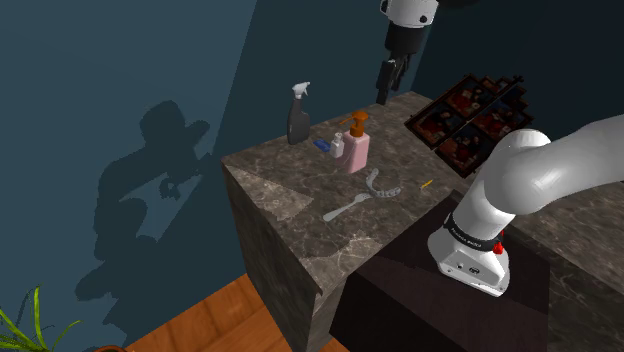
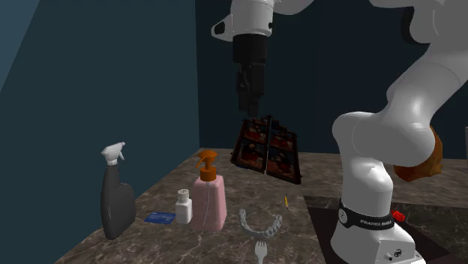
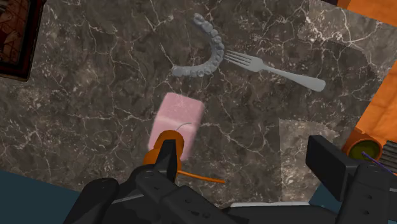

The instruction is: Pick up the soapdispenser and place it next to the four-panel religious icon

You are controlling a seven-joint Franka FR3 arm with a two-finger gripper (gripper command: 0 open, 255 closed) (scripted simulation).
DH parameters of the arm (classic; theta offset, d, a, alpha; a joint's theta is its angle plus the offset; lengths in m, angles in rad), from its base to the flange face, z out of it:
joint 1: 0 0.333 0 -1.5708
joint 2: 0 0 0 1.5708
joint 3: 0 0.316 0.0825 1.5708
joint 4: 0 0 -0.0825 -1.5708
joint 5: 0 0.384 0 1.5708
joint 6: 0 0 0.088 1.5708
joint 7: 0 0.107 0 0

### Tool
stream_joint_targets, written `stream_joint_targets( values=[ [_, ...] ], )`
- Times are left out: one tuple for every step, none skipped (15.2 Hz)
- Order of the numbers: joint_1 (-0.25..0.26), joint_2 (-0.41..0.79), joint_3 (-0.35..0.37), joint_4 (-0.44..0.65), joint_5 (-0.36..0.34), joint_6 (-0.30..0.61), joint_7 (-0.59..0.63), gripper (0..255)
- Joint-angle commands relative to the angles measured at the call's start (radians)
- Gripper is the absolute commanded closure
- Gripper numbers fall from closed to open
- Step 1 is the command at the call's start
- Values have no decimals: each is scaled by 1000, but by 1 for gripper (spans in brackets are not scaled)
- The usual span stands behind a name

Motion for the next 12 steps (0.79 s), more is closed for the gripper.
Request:
stream_joint_targets(
  values=[
    [0, 0, 0, 0, 0, 0, 0, 0],
    [-9, 8, -5, -23, -6, 44, 5, 0],
    [-19, 18, -11, -45, -12, 88, 9, 0],
    [-28, 30, -16, -65, -18, 132, 14, 0],
    [-38, 43, -21, -85, -24, 178, 19, 0],
    [-48, 59, -27, -102, -30, 223, 24, 0],
    [-58, 76, -33, -118, -36, 269, 29, 0],
    [-69, 95, -38, -133, -42, 315, 35, 0],
    [-79, 116, -44, -146, -48, 362, 40, 0],
    [-90, 139, -50, -158, -54, 408, 46, 0],
    [-100, 163, -56, -168, -60, 455, 52, 0],
    [-111, 189, -62, -176, -67, 502, 58, 0]
  ],
)
